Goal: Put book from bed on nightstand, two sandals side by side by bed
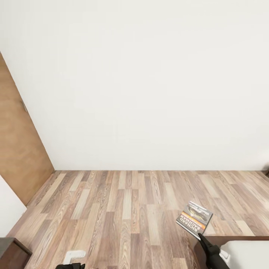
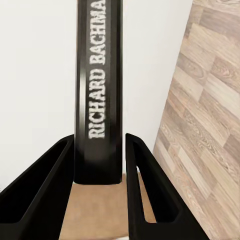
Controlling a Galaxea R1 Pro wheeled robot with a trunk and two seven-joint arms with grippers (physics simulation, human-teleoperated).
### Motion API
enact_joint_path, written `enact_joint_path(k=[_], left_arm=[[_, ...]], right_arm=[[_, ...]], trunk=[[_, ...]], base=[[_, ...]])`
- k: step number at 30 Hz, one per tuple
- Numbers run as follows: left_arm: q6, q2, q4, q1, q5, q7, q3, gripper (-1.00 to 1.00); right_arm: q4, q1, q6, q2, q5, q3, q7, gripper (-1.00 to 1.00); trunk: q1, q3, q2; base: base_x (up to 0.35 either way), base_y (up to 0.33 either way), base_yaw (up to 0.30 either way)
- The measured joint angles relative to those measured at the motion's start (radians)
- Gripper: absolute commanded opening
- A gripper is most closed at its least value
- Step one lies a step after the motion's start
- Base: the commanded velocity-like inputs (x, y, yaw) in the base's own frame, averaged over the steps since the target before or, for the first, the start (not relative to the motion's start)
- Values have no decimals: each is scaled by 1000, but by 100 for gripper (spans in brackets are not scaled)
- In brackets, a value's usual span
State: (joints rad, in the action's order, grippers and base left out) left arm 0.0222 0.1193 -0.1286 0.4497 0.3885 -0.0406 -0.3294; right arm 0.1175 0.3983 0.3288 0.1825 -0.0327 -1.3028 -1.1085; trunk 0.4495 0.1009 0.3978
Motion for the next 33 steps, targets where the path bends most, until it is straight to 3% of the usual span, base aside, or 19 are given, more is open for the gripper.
enact_joint_path(k=[33], left_arm=[[1,0,-1,0,0,0,-1,100]], right_arm=[[0,0,1,0,0,2,-1,-100]], trunk=[[0,22,0]], base=[[0,0,272]])
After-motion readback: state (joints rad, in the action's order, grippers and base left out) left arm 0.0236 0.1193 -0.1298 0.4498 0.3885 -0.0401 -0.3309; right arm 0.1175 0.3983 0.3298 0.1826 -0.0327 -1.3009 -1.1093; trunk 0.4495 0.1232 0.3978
